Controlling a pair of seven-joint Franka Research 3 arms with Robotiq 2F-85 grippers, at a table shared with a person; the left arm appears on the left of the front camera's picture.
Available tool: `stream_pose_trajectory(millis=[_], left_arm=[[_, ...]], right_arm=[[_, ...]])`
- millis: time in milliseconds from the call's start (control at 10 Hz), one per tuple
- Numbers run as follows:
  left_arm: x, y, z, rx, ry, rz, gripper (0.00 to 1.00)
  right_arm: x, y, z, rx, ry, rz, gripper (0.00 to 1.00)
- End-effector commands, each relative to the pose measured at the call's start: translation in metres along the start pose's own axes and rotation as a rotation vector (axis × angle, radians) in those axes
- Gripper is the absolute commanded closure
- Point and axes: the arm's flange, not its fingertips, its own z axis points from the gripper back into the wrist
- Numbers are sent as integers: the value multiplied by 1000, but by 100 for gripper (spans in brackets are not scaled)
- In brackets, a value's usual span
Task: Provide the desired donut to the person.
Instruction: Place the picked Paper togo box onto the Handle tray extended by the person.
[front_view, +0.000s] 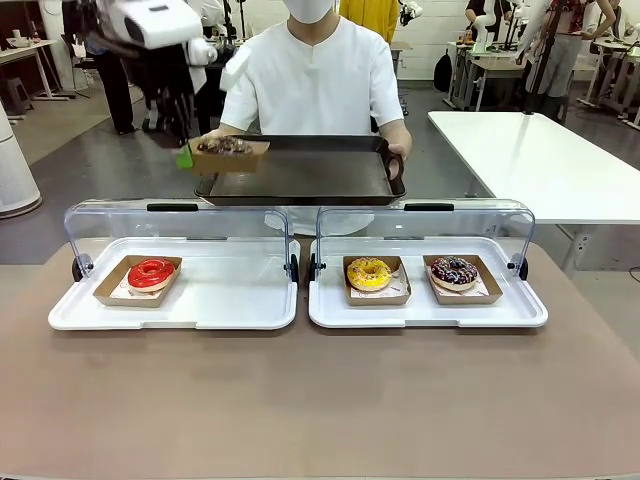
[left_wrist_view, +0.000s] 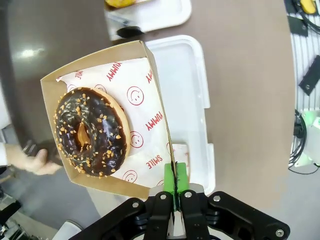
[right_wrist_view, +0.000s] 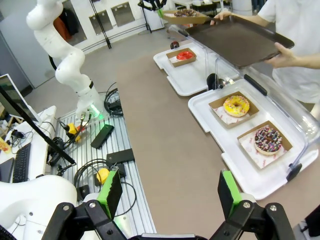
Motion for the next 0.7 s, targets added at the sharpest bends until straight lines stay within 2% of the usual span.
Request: stream_pose_trajectory(millis=[0,400,600], left_arm=[[9,32,16,33,5,35,99],[7,95,-29,4,22,74,99],[7,112,-54,3,-11,51,99]], right_arm=[[0,1,1,6,-8,7,0],[0,1,1,6,-8,7,0],[0,1,1,6,-8,7,0]])
